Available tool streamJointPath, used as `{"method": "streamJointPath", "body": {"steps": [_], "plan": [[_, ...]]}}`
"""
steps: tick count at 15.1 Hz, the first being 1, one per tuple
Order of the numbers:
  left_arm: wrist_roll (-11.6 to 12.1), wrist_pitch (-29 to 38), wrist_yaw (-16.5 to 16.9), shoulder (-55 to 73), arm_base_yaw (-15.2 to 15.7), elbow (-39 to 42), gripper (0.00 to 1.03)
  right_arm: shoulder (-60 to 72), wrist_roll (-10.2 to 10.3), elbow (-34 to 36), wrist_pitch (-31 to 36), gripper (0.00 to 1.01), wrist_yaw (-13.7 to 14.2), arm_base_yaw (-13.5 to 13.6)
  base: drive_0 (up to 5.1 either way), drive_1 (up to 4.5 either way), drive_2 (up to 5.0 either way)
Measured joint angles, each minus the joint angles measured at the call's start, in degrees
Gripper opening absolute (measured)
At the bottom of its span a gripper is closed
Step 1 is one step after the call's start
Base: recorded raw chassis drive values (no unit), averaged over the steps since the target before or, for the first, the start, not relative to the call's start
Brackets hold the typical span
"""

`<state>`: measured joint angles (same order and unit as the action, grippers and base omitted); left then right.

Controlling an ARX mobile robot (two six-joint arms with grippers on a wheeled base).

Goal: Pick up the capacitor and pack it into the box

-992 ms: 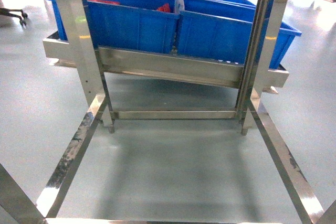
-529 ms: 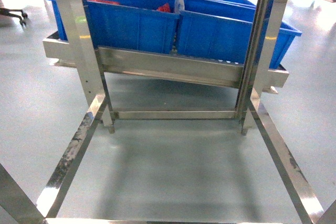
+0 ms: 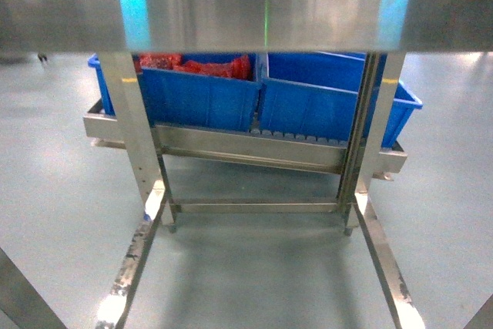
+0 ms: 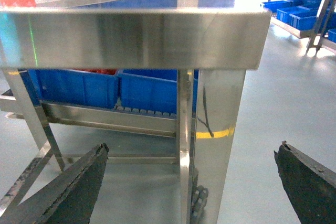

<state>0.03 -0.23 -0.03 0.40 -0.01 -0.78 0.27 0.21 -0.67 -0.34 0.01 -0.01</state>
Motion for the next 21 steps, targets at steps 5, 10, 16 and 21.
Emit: {"method": "streamJointPath", "body": {"steps": [5,10,16,21], "plan": [[0.0,0.0,0.0,0.0,0.0,0.0,0.98,0.0,-0.1,0.0,0.0,0.98,0.0,0.0,0.0,0.00,0.0],[0.0,0.0,0.0,0.0,0.0,0.0,0.98,0.0,-0.1,0.0,0.1,0.98,0.0,0.0,0.0,0.00,0.0],[0.0,0.3,0.0,0.0,0.0,0.0,0.98,0.0,-0.1,0.0,0.7,0.98,0.0,0.0,0.0,0.00,0.0],[0.0,0.0,0.0,0.0,0.0,0.0,0.98,0.0,-0.1,0.0,0.0,0.98,0.0,0.0,0.0,0.00,0.0]]}}
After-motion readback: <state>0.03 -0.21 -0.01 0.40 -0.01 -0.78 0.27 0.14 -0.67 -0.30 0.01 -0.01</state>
